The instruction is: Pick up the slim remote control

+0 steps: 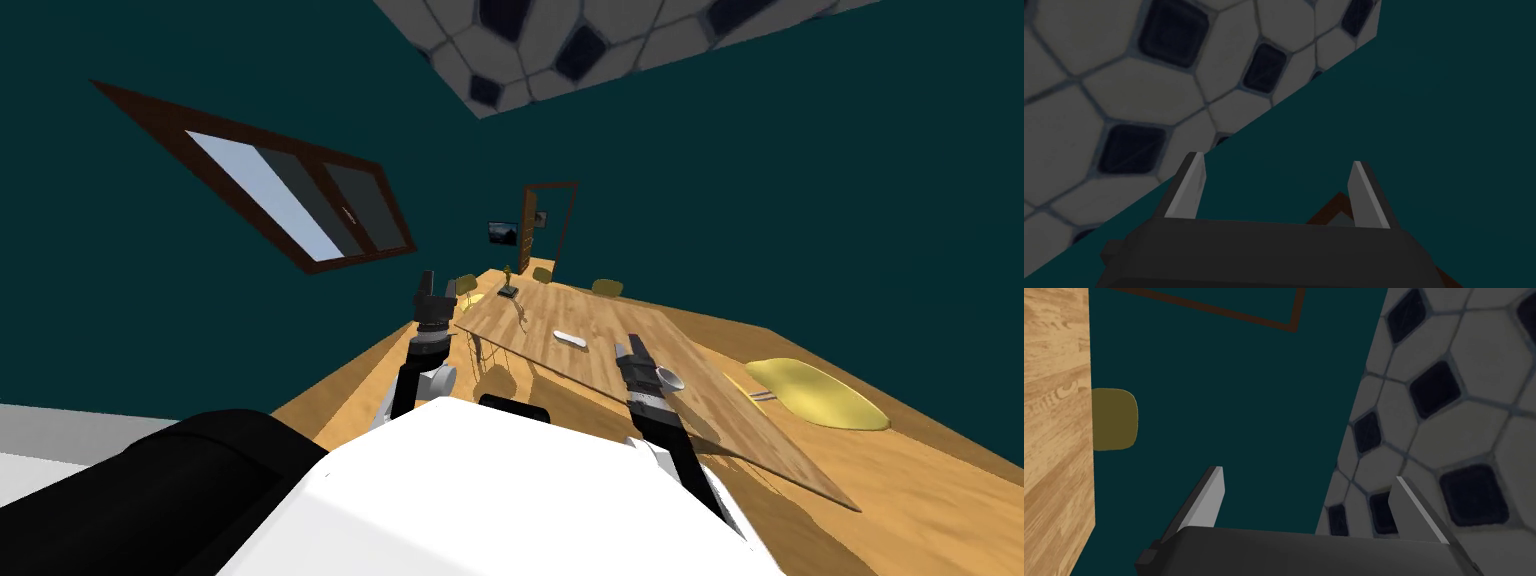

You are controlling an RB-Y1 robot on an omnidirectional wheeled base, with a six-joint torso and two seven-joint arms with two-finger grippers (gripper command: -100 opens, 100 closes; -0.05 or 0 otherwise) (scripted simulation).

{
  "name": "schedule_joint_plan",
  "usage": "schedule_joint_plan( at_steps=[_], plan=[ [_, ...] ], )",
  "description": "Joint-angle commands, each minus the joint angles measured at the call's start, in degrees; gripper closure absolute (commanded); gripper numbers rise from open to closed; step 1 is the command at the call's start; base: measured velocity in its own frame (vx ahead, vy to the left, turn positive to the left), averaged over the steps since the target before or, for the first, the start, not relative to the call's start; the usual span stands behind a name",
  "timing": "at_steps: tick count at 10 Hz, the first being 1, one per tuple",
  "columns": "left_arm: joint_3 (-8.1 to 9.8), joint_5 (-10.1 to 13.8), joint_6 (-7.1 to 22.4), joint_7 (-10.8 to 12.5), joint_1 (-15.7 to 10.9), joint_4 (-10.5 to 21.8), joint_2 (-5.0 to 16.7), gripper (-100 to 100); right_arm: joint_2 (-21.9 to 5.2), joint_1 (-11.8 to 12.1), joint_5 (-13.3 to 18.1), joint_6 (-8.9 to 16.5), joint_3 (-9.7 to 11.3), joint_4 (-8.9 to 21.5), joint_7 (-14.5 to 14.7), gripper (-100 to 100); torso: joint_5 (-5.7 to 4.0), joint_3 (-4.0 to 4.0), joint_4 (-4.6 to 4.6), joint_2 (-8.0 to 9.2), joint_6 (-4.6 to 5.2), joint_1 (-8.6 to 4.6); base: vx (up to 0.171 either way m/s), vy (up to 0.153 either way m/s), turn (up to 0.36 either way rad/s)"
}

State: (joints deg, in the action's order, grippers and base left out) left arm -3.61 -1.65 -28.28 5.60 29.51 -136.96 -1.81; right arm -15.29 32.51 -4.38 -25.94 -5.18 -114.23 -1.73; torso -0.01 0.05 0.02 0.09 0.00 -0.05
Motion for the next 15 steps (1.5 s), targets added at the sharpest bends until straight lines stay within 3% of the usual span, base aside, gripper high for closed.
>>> schedule_joint_plan(
  at_steps=[1,5,6,10,12,15],
  plan=[
    [0.00,0.00,0.00,0.00,0.00,0.00,0.00,0,-1.14,0.63,0.00,-0.15,0.03,1.80,-0.24,-100,0.00,0.00,0.00,0.00,0.00,0.00,-0.025,0.003,0.325],
    [0.01,0.00,0.00,0.00,0.01,0.00,0.00,0,-7.23,3.04,0.93,-0.83,0.53,9.44,-0.91,-100,0.00,-0.02,0.00,-0.04,0.02,0.01,-0.024,0.016,0.399],
    [0.00,0.00,0.00,0.00,0.01,0.00,0.00,0,-7.23,3.04,0.93,-0.83,0.53,10.32,-0.91,-100,0.00,-0.03,-0.01,-0.05,0.01,0.00,-0.009,0.006,0.206],
    [0.01,0.00,0.00,0.00,0.01,0.00,0.00,0,-13.45,5.60,3.44,-1.93,1.98,19.09,-1.09,-100,0.00,-0.03,-0.01,-0.06,0.05,-0.01,-0.013,0.017,0.388],
    [0.02,0.00,0.00,0.00,0.02,0.00,0.01,0,-13.51,5.60,3.44,-1.93,1.98,20.00,-1.09,-100,0.00,-0.05,-0.01,-0.09,0.09,-0.03,-0.001,0.003,0.067],
    [0.02,0.00,0.00,0.00,0.02,0.00,0.01,0,-17.60,7.32,6.06,-2.82,3.41,25.63,-0.90,-100,-0.01,-0.07,-0.02,-0.12,0.09,-0.05,0.002,0.009,0.305]
  ],
)
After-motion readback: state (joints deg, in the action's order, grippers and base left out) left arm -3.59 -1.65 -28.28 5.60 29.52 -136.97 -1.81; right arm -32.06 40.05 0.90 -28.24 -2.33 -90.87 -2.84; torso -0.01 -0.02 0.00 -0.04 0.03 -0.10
